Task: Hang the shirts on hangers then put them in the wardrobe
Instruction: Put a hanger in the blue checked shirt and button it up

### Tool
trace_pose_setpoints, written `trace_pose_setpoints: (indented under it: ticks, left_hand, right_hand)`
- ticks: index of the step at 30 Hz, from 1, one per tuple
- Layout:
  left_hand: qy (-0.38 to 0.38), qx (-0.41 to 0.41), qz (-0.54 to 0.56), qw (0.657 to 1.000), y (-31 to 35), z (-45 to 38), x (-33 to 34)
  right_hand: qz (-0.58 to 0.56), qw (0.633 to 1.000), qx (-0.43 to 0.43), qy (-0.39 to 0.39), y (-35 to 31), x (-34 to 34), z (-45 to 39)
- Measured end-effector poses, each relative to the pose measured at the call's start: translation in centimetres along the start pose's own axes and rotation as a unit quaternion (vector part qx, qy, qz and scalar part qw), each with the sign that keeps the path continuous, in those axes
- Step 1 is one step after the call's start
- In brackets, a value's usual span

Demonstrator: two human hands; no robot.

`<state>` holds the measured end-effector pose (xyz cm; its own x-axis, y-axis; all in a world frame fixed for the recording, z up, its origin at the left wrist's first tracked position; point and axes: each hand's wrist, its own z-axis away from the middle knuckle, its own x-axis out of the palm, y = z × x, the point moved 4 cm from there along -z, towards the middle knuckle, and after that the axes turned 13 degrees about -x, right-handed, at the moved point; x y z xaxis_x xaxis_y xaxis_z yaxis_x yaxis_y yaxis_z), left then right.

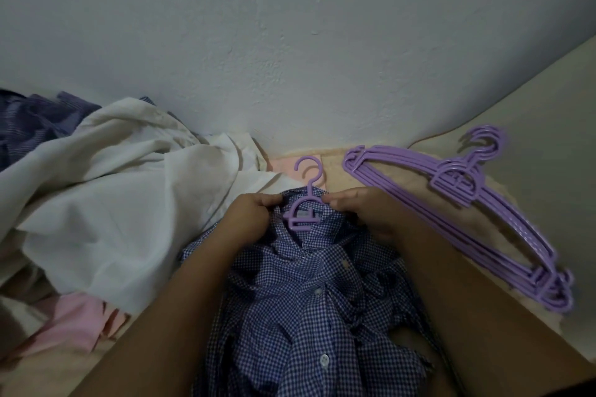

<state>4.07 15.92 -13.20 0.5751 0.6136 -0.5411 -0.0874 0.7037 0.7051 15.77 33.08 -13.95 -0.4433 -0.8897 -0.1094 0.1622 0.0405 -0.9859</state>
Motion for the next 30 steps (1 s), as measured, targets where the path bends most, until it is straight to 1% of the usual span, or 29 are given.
trace_pose_setpoints:
  ticks: [2, 3, 4, 6, 8, 10, 13, 16, 19, 21, 23, 25, 27, 30]
  left_hand:
    - [-0.026, -0.024, 0.096, 0.995, -0.1, 0.4, -0.4]
    - [-0.056, -0.041, 0.158, 0.985, -0.2, 0.6, -0.5]
    - [-0.098, -0.063, 0.227, 0.967, -0.4, 0.7, -0.5]
    - [-0.191, -0.116, 0.354, 0.908, -0.9, 0.8, -0.8]
    - [-0.262, -0.154, 0.439, 0.845, -1.5, 1.0, -1.2]
    - [-0.298, -0.177, 0.473, 0.81, -2.1, 1.2, -1.3]
    - [-0.312, -0.198, 0.481, 0.795, -2.6, 1.8, -1.3]
    - [-0.315, -0.192, 0.499, 0.785, -2.9, 2.1, -1.1]
    - [-0.285, -0.202, 0.514, 0.783, -3.0, 2.0, -0.6]
    - [-0.261, -0.203, 0.501, 0.799, -3.1, 1.7, -0.3]
    - [-0.252, -0.184, 0.456, 0.834, -2.9, 1.6, -0.2]
    - [-0.223, -0.16, 0.393, 0.877, -2.6, 1.7, -0.2]
    - [-0.174, -0.125, 0.347, 0.913, -2.4, 1.6, 0.0]
    - [-0.063, -0.071, 0.292, 0.952, -2.5, 1.7, 0.0]
  right_hand:
    - [-0.022, 1.0, 0.002, 0.009, -0.2, -0.1, 0.4]
    - [-0.038, 0.999, 0.006, 0.015, -0.3, -0.2, 0.5]
    - [-0.06, 0.998, 0.011, 0.021, -0.2, -0.3, 0.6]
    - [-0.116, 0.992, 0.036, 0.019, 0.1, -0.5, 0.8]
    - [-0.186, 0.98, 0.069, 0.013, 0.4, -0.6, 1.3]
    - [-0.255, 0.962, 0.097, 0.017, 0.6, -0.9, 2.0]
    - [-0.322, 0.94, 0.108, 0.022, 1.0, -0.9, 2.5]
    - [-0.349, 0.929, 0.112, 0.052, 1.2, -0.7, 2.8]
    - [-0.373, 0.918, 0.103, 0.084, 1.4, -0.5, 2.9]
    - [-0.348, 0.93, 0.087, 0.085, 1.7, -0.4, 2.8]
    - [-0.276, 0.958, 0.061, 0.054, 1.9, -0.3, 2.6]
    - [-0.182, 0.982, 0.036, 0.034, 2.1, -0.2, 2.5]
    - [-0.101, 0.993, 0.016, 0.057, 2.0, -0.2, 2.4]
    - [0.025, 0.994, -0.029, 0.101, 1.2, 0.0, 2.4]
